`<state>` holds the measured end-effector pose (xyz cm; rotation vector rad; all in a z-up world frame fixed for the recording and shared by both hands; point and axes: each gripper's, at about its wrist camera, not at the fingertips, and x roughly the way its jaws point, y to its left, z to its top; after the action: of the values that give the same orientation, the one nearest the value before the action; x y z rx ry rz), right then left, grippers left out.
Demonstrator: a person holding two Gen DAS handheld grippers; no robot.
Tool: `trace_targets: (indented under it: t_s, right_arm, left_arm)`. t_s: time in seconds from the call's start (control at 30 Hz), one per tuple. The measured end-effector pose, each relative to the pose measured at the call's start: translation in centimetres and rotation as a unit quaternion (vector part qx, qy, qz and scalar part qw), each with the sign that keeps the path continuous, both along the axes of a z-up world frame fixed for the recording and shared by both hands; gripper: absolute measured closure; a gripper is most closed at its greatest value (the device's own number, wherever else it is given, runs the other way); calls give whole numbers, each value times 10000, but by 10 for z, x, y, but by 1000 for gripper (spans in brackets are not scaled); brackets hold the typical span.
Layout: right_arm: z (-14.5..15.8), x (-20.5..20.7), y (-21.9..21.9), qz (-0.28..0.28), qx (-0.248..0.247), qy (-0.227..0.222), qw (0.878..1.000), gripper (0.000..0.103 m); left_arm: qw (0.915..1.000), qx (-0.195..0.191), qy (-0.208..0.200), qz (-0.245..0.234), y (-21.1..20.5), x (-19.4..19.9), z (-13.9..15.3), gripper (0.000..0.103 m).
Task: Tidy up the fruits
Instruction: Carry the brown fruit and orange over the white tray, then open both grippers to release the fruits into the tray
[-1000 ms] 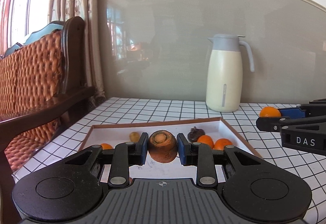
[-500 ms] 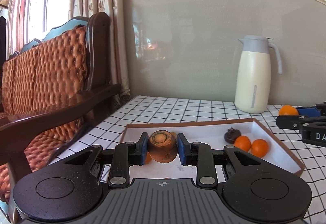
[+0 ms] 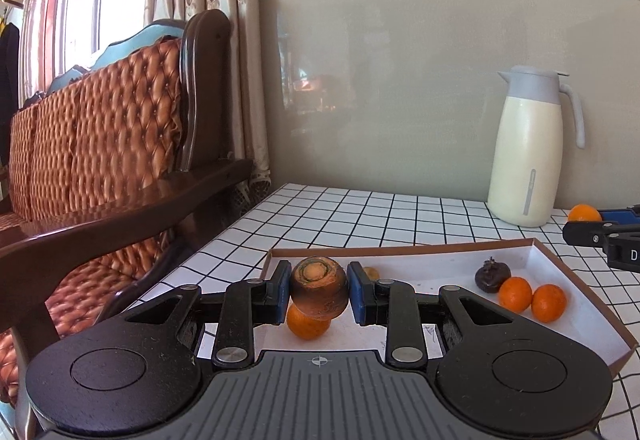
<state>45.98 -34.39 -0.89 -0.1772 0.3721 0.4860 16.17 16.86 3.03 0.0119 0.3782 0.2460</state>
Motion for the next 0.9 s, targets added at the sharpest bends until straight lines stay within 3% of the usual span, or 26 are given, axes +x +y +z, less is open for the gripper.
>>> trace_targets:
  t_s: [0.83,0.87,0.9]
  right_arm:
    - [-23,61,7,39,-132,283,9995,77]
    - [-23,63,7,-51,-185,206,9996,58]
    - [-22,62,5,-195,-146,43,9997,16]
  left_arm:
    - [9996,-135,250,72,23,82,-19,72]
    - [9998,-123,149,78,22,81,-18,71]
    - [9998,-104,54,157,22,78,-17,44]
